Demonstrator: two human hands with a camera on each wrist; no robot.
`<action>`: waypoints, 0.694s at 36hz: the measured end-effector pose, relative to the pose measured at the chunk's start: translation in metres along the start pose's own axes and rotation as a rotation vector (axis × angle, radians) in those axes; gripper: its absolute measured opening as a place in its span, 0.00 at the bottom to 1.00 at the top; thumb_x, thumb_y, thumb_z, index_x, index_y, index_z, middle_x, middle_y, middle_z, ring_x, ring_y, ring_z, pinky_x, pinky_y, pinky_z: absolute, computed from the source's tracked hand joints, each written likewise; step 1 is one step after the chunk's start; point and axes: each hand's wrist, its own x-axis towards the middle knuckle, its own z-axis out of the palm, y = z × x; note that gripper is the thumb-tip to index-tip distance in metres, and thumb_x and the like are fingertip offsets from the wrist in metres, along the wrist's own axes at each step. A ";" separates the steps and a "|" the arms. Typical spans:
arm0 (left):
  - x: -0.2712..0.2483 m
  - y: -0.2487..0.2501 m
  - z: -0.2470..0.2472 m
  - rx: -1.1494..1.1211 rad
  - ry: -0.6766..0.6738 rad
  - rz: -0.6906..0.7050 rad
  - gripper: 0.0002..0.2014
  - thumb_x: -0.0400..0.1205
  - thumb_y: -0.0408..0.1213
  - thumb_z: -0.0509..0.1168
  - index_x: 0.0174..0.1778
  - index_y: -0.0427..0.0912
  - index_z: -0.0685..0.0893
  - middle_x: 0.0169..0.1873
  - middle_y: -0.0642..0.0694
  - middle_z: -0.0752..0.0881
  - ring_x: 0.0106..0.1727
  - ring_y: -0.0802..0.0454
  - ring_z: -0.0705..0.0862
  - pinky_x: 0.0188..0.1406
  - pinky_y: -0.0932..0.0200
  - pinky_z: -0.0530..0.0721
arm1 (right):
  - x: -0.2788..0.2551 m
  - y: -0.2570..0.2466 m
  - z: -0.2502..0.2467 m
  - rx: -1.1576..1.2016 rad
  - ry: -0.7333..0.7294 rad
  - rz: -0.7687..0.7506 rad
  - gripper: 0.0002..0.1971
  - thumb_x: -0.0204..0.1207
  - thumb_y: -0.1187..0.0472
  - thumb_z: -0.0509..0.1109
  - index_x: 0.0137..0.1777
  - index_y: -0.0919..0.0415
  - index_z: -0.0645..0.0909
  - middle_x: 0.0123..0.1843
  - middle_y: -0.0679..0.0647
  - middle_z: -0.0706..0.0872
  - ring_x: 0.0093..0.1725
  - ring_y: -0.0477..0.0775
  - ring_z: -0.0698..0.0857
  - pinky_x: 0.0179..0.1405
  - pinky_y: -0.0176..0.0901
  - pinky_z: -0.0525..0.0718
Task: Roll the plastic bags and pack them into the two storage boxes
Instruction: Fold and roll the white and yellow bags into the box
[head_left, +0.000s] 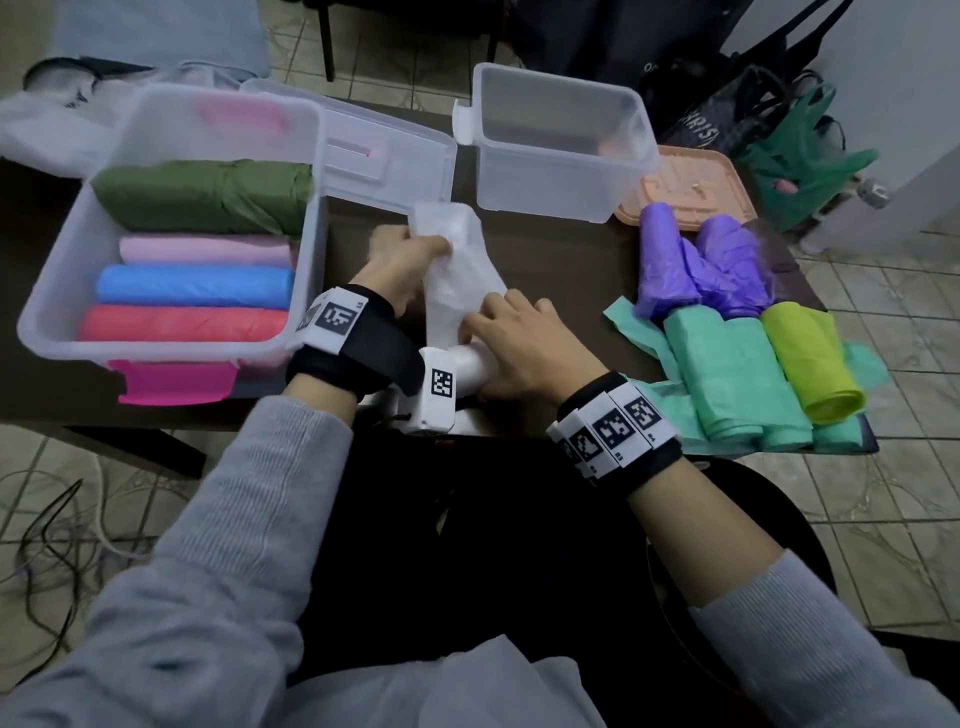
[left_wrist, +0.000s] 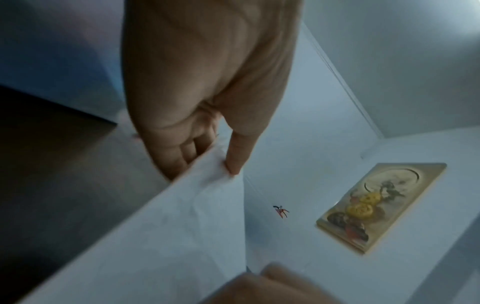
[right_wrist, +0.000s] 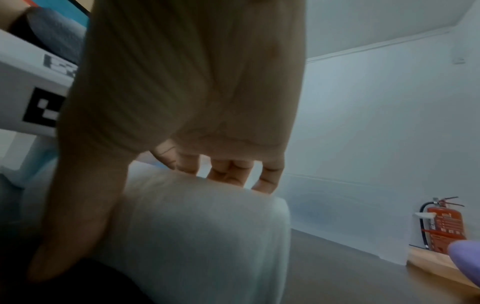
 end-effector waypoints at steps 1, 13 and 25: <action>0.003 0.000 0.001 0.029 0.011 0.027 0.09 0.71 0.33 0.70 0.46 0.37 0.84 0.50 0.35 0.88 0.52 0.39 0.87 0.54 0.45 0.86 | -0.001 0.001 0.002 0.000 -0.020 -0.005 0.27 0.68 0.49 0.73 0.66 0.52 0.72 0.61 0.54 0.72 0.64 0.57 0.69 0.57 0.52 0.67; 0.018 -0.010 0.006 1.063 -0.014 0.497 0.22 0.81 0.39 0.67 0.72 0.45 0.74 0.72 0.43 0.74 0.73 0.43 0.71 0.70 0.47 0.70 | 0.002 -0.002 0.006 0.141 -0.134 0.025 0.33 0.64 0.37 0.74 0.64 0.55 0.72 0.59 0.54 0.79 0.63 0.57 0.75 0.56 0.53 0.69; 0.025 -0.033 0.019 1.361 -0.493 0.330 0.32 0.85 0.58 0.50 0.83 0.53 0.48 0.83 0.41 0.39 0.83 0.43 0.37 0.79 0.40 0.45 | -0.003 -0.002 0.009 0.231 -0.225 0.049 0.29 0.60 0.47 0.79 0.60 0.56 0.75 0.56 0.55 0.82 0.57 0.57 0.80 0.48 0.46 0.77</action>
